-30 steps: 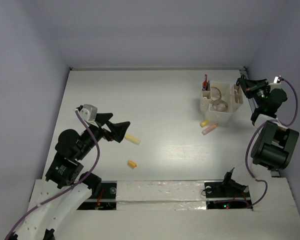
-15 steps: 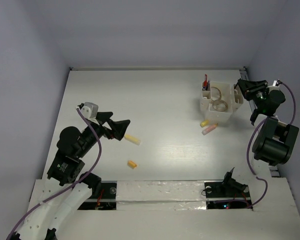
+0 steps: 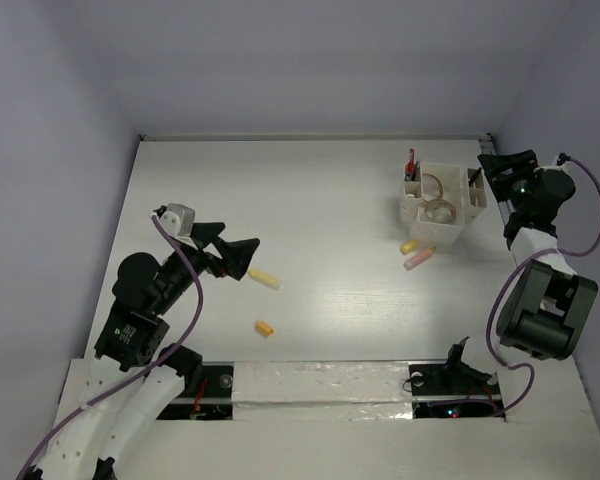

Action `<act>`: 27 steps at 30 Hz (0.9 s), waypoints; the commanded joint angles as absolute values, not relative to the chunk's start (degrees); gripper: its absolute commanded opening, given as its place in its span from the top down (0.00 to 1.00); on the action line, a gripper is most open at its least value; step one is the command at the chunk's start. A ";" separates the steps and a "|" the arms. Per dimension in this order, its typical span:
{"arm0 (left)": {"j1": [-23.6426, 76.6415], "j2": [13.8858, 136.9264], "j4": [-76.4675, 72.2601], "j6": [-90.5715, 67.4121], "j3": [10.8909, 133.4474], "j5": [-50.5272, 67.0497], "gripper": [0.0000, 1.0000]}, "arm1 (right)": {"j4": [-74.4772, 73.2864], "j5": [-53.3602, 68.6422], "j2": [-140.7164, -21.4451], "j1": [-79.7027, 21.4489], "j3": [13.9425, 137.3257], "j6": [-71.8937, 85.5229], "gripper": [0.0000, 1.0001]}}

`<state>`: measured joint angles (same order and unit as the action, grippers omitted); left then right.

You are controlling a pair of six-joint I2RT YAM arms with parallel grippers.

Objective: Sort the stationery into containers
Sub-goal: Place the scissors in the storage box, then pick up the pen from the center of the board.

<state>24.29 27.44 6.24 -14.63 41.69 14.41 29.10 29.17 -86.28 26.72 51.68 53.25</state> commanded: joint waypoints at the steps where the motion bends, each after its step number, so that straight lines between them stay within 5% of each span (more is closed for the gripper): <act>1: 23.99 26.63 3.25 -14.68 41.22 15.29 0.01 | 24.18 25.06 -81.83 24.27 52.74 47.29 0.30; 6: 23.99 26.19 3.16 -14.68 41.22 15.73 0.01 | 21.01 21.01 -73.40 21.80 46.00 44.74 0.31; 9: 23.99 25.66 3.16 -14.77 41.22 16.00 0.01 | 17.77 16.53 -65.61 18.82 41.24 42.20 0.56; 13: 23.99 24.87 3.08 -14.85 41.04 16.52 0.01 | 11.61 10.99 -56.70 14.07 33.33 38.68 0.70; 17: 23.99 24.61 2.64 -15.12 40.78 17.84 0.01 | 4.68 8.27 -52.39 12.48 28.04 35.34 0.69; 27: 23.99 22.76 2.37 -15.29 40.78 18.55 0.01 | -5.89 8.17 -55.97 9.50 28.39 30.85 0.37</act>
<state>24.27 23.70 5.54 -15.05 40.84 17.56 -3.49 8.43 -53.63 11.27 27.99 32.97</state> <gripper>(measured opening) 0.990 0.614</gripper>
